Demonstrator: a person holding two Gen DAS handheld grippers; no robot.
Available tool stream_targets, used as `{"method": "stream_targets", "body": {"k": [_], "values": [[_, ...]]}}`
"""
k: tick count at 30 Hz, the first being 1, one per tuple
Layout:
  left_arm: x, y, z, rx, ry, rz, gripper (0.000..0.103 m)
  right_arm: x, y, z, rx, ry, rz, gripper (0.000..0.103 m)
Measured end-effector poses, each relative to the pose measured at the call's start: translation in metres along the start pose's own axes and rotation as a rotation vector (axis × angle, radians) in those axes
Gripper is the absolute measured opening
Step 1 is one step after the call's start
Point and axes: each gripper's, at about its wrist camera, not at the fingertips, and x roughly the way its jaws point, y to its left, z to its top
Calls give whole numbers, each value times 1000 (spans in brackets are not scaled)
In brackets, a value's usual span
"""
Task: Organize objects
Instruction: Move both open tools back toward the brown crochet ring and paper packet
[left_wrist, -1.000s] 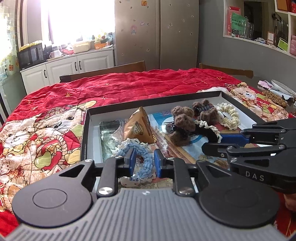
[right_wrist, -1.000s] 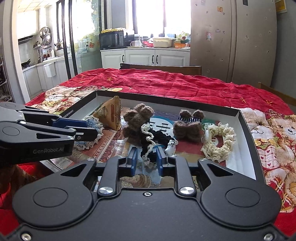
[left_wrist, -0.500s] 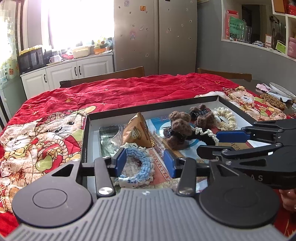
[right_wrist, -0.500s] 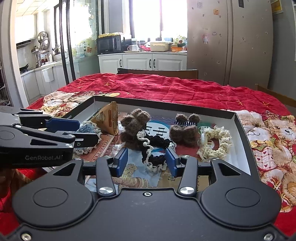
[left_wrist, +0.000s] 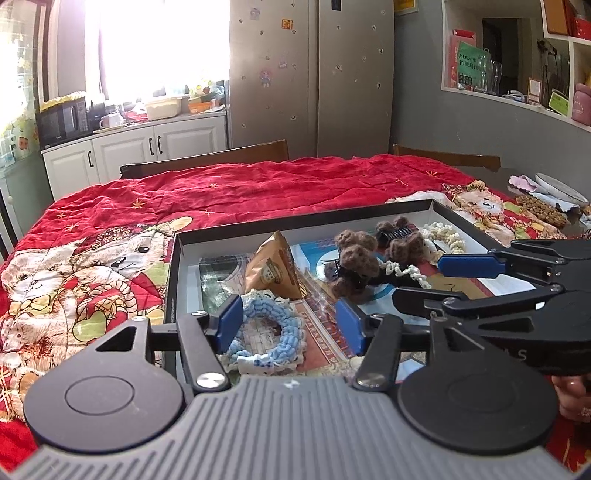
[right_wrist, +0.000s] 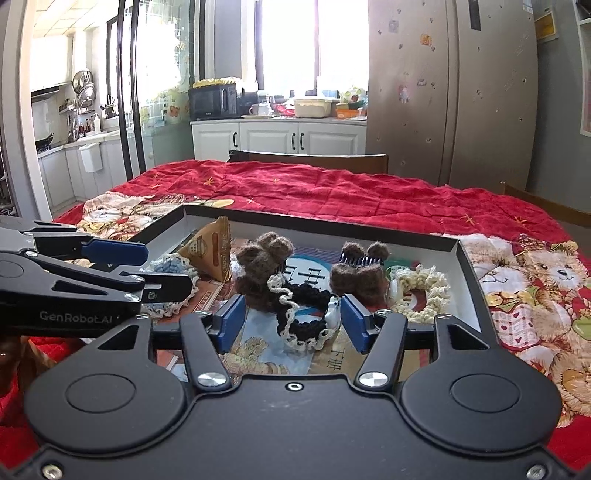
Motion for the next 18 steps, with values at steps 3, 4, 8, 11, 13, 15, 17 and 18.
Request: {"method": "stream_targets", "body": {"k": [3,4,8,11,13,15,17,18], "values": [[-1,0,0,-2,-6,3,75,-3,-2,0,9,-19,-1,57],[-2,0,0,-3,-10,5,76,-4,-4,1,17,-26,1,58],[-6,1,1,-12,-23,-3,79,-10,-10,3,62,-51,10,68],[-7,0,1,-11,-31,2,82,-13,-16,3,103,-61,26,75],[-9,-1,1,-10,-38,5,84,-14,-18,4,118,-66,30,77],[-11,-2,2,-7,-46,8,85,-16,-21,4,124,-71,26,79],[-13,-2,2,-6,-53,15,87,-19,-22,4,126,-77,19,83],[-14,-2,3,-7,-57,17,88,-20,-22,5,127,-79,13,87]]}}
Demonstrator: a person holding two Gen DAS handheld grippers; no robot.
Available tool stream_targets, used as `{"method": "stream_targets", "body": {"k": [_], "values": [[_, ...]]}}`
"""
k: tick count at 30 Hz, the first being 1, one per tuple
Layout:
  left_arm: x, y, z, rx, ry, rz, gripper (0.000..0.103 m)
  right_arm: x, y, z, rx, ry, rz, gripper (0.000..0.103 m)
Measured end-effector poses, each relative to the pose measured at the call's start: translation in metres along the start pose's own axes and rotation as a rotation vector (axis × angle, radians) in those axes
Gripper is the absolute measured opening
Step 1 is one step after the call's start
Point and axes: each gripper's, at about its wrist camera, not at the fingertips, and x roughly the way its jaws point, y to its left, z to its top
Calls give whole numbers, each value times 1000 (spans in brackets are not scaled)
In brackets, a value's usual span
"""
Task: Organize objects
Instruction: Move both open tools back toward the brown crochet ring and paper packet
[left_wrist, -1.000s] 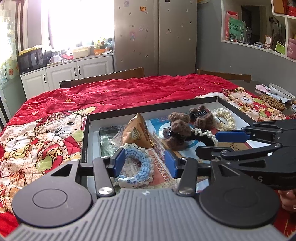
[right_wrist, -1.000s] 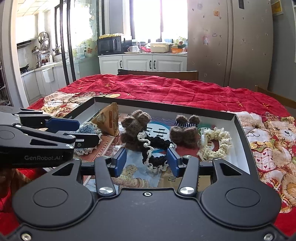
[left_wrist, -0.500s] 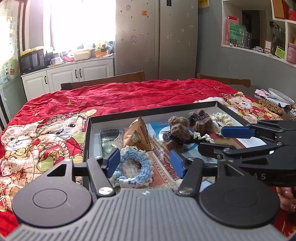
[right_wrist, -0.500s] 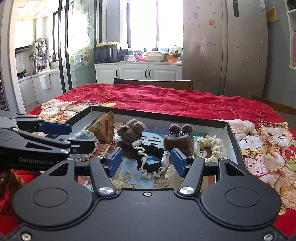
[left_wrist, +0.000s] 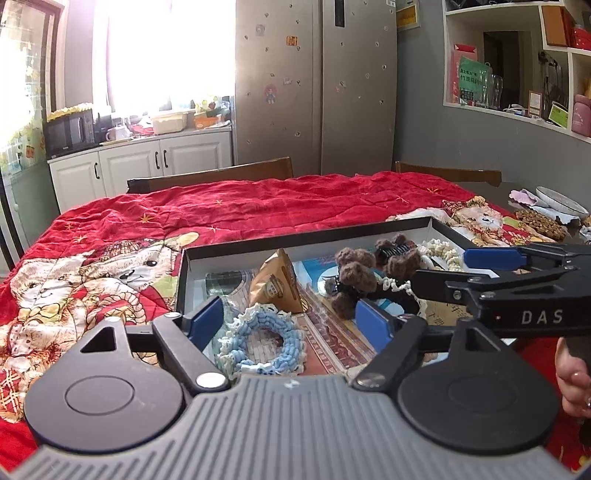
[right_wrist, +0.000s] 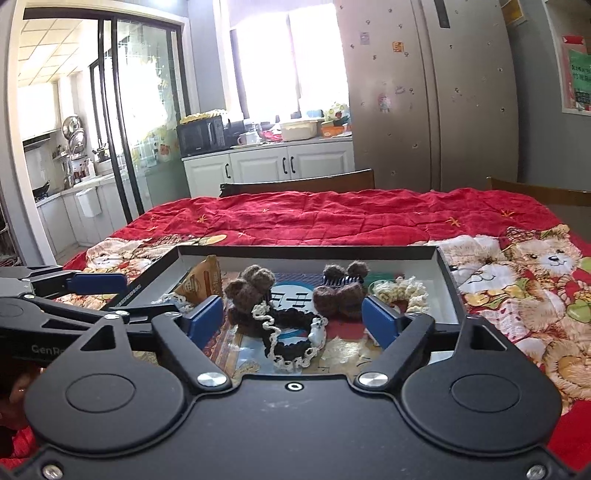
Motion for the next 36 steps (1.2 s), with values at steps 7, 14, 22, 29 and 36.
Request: {"method": "stream_targets", "body": {"k": [7,14,22,29,36], "values": [[-9,1,4,-18,-19,15,93,-11,3,2,-29,-23,-7,101],[-16,2,8,-47,-55,30,103,-27,12,3,-56,-100,-62,103],[-27,1,11,-55,-54,43,103,-35,10,6,-36,-65,-87,103],[-39,-4,10,-54,-63,37,103,-51,13,7,-34,-77,-102,103],[-64,-11,9,-6,-96,58,103,-73,14,5,-12,-75,-73,103]]}}
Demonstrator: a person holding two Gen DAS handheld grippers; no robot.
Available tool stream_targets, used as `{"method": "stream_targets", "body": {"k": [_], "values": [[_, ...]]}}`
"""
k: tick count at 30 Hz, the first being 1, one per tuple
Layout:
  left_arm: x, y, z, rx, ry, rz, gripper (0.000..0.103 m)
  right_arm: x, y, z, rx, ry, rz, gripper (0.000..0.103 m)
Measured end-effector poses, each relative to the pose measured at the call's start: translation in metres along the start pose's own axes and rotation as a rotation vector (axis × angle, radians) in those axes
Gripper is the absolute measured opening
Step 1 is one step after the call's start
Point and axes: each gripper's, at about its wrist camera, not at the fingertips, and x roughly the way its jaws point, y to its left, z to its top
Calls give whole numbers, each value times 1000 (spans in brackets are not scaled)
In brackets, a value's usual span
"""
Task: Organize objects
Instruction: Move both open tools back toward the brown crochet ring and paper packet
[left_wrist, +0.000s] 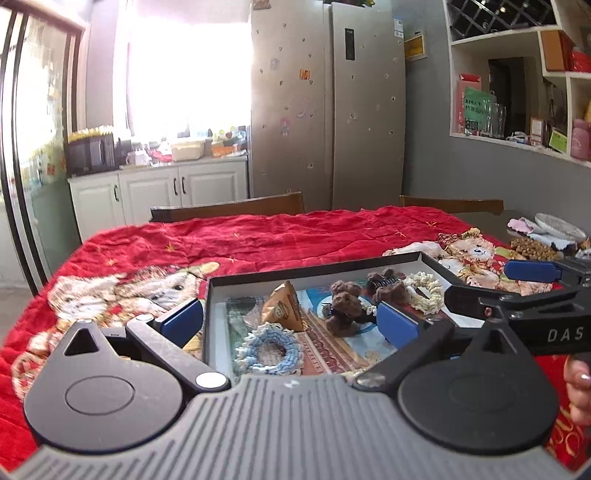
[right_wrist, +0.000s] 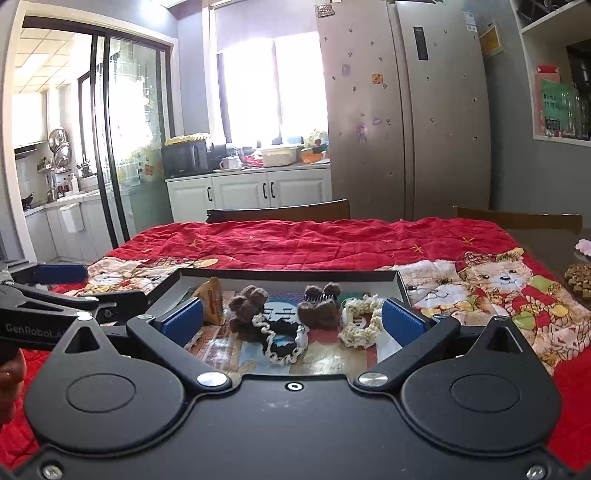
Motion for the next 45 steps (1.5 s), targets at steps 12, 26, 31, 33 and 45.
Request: {"method": "stream_targets", "body": {"k": [12,26,31,33,45], "values": [[-52,14,-6,-23,-13,24,103,-42,0,-5,23,32,73,103],[-100,18,-25,66,-19,28,103,-81,10,-22,-71,57,90,103],[-102,13,-36,100,13,16,103,-88,16,-30,-97,69,95,103],[-102,13,-40,103,23,12,103,-89,19,-34,-111,76,92,103],[-91,23,-63,43,85,39,103,-82,20,-58,-106,140,81,103]]}}
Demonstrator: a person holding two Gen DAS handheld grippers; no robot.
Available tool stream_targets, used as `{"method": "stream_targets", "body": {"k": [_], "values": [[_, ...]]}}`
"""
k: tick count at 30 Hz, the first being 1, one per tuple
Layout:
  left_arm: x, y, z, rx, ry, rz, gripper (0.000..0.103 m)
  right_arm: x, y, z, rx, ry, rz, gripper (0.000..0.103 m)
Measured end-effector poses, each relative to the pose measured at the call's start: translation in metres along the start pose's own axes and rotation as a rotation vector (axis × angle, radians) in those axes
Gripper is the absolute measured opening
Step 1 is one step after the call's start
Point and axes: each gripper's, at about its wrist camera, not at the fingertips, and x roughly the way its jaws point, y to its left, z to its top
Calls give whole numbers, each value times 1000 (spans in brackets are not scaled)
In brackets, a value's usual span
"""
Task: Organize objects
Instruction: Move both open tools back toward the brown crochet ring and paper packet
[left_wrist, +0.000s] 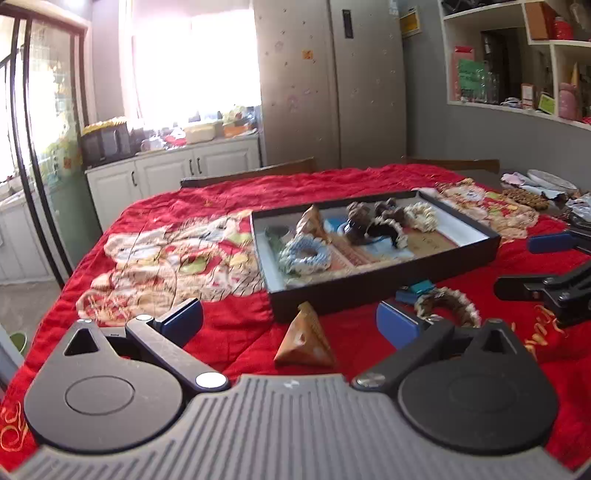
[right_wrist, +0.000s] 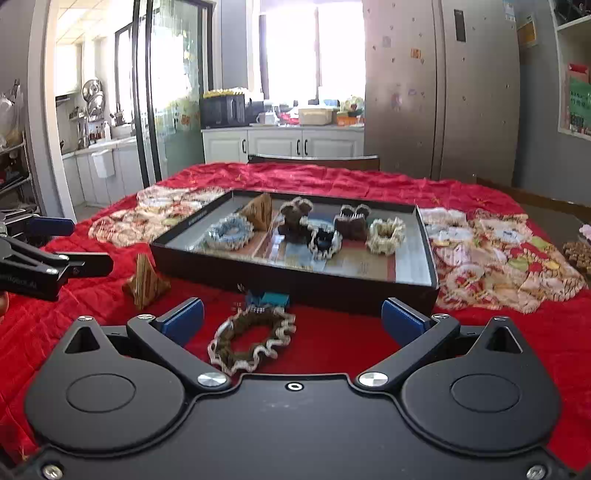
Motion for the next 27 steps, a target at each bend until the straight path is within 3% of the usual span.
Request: {"method": "stream_targets", "body": {"k": [8,14,27], "values": [[15,8,-11,-36,37,37,103,10,-3,-11,25,39,11,101],[25,8,-19,-30,66,52,103,16,-2,-16,31,67,29,94],[48,8,-24,-66,100,31,103,49,6,-17,67,137,55,50]]}}
